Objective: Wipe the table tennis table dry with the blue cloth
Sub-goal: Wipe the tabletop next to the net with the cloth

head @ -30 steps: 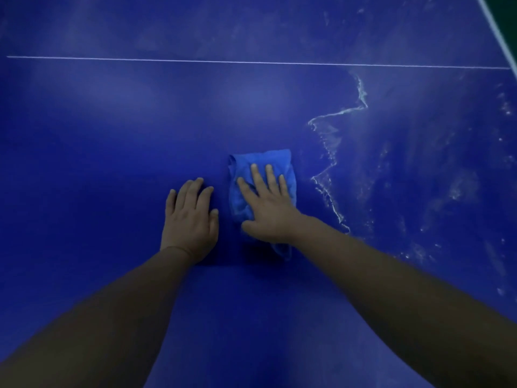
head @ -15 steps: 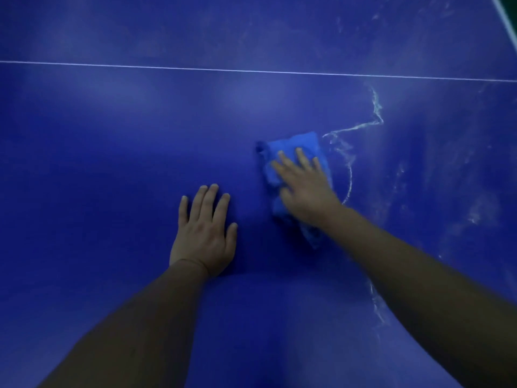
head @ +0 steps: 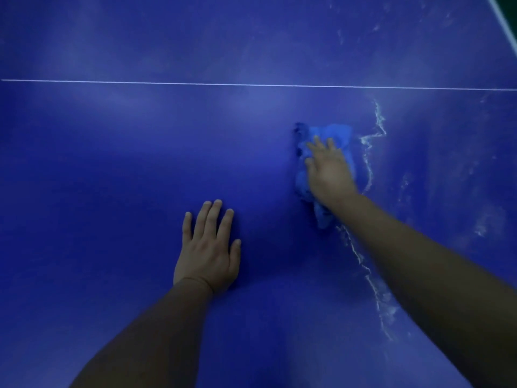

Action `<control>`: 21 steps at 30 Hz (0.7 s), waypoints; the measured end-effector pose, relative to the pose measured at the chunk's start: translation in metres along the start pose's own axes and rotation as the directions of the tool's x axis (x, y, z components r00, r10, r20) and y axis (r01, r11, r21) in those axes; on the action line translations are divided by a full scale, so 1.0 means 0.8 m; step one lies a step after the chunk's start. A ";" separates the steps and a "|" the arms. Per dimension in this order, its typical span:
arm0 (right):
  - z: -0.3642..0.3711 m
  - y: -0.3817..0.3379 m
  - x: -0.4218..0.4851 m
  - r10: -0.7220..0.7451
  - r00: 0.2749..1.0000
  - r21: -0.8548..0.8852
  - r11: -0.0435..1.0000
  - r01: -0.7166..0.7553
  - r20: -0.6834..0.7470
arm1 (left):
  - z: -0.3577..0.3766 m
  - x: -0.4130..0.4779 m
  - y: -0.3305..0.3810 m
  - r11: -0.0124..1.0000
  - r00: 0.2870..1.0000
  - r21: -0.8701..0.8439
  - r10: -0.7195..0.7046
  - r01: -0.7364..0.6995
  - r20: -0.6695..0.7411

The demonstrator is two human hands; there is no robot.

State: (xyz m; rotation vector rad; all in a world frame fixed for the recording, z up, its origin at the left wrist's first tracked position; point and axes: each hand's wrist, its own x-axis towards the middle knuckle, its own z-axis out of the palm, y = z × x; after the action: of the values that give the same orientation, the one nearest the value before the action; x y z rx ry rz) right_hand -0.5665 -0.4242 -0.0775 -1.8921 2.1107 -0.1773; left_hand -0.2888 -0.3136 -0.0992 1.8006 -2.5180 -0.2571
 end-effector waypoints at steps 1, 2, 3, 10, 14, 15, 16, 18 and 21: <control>0.013 -0.035 -0.007 -0.090 0.996 -0.022 0.996 0.090 0.005 | 0.000 0.000 0.000 1.000 1.000 -0.001 -0.001 0.001 -0.004; 0.028 -0.071 -0.016 -0.191 0.981 -0.057 0.979 0.194 0.044 | 0.001 0.000 0.000 1.000 1.000 0.001 0.000 0.000 -0.010; 0.040 -0.101 -0.027 -0.272 0.956 -0.082 0.956 0.282 0.109 | 0.001 0.000 0.000 1.000 1.000 0.004 0.002 -0.002 -0.018; 0.012 -0.009 0.033 0.060 0.998 -0.120 0.991 -0.060 0.004 | 0.001 0.001 0.000 1.000 1.000 0.004 0.005 -0.005 -0.008; 0.018 -0.038 -0.007 0.128 0.992 -0.028 0.991 -0.127 0.019 | 0.001 0.002 -0.002 1.000 1.000 -0.031 0.001 -0.001 0.006; 0.033 -0.066 -0.036 0.077 0.997 -0.035 0.996 -0.077 0.017 | 0.001 0.001 -0.002 0.999 1.000 -0.043 -0.002 0.002 0.006; 0.047 -0.093 -0.068 0.011 1.000 -0.035 0.999 -0.010 0.027 | 0.001 0.000 -0.003 0.998 1.000 -0.056 -0.004 0.004 0.004; 0.062 -0.117 -0.122 -0.087 0.993 -0.020 0.996 0.089 0.075 | 0.001 0.000 -0.004 0.997 1.000 -0.075 0.000 0.000 -0.008; 0.058 -0.063 -0.151 -0.005 0.999 -0.007 1.000 0.005 0.049 | -0.001 0.000 -0.005 0.995 1.000 -0.095 0.013 -0.014 -0.016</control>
State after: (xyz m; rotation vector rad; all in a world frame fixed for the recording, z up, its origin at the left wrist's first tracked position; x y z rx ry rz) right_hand -0.4938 -0.3064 -0.0898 -1.8864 2.0776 -0.1243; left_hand -0.2851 -0.3147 -0.0992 1.7438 -2.4616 -0.3545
